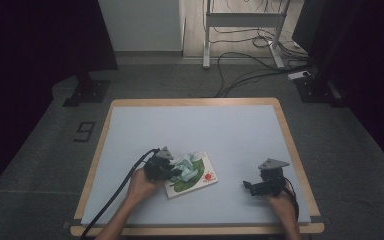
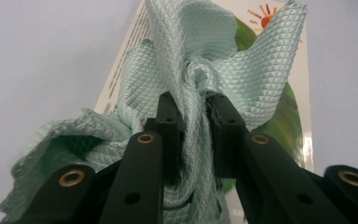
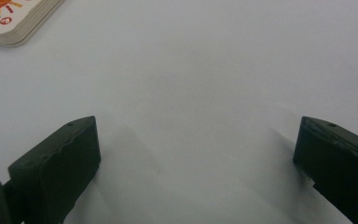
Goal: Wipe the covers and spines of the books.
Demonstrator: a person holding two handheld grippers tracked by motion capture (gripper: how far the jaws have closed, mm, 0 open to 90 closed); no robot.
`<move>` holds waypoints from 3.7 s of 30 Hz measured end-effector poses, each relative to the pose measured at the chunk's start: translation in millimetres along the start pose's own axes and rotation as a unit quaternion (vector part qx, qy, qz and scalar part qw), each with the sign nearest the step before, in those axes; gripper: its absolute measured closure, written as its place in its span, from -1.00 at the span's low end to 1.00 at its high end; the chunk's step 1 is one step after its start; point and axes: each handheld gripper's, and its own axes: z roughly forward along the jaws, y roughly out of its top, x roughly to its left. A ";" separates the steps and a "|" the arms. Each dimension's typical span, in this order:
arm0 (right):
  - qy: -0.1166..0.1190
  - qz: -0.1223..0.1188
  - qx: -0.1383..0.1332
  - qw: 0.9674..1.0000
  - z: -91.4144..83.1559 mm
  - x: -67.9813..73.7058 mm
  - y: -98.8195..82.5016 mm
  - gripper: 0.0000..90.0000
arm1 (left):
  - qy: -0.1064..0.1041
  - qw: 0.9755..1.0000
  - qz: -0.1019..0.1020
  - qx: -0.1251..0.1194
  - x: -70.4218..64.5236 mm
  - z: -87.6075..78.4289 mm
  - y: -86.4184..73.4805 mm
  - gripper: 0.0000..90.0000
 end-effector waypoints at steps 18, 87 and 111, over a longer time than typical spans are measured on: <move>0.000 0.000 0.000 1.000 0.0 0.0 0.0 -1.00 | 0.007 1.000 -0.022 -0.008 -0.5 -27.9 -32.8 0.69; 0.001 0.001 0.001 1.000 0.0 -0.3 0.0 -1.00 | -0.040 0.998 0.047 0.025 -49.9 74.1 80.1 0.66; 0.000 0.000 0.000 1.000 0.0 -0.1 -0.1 -1.00 | -0.064 0.996 0.062 0.015 -67.0 66.2 63.7 0.67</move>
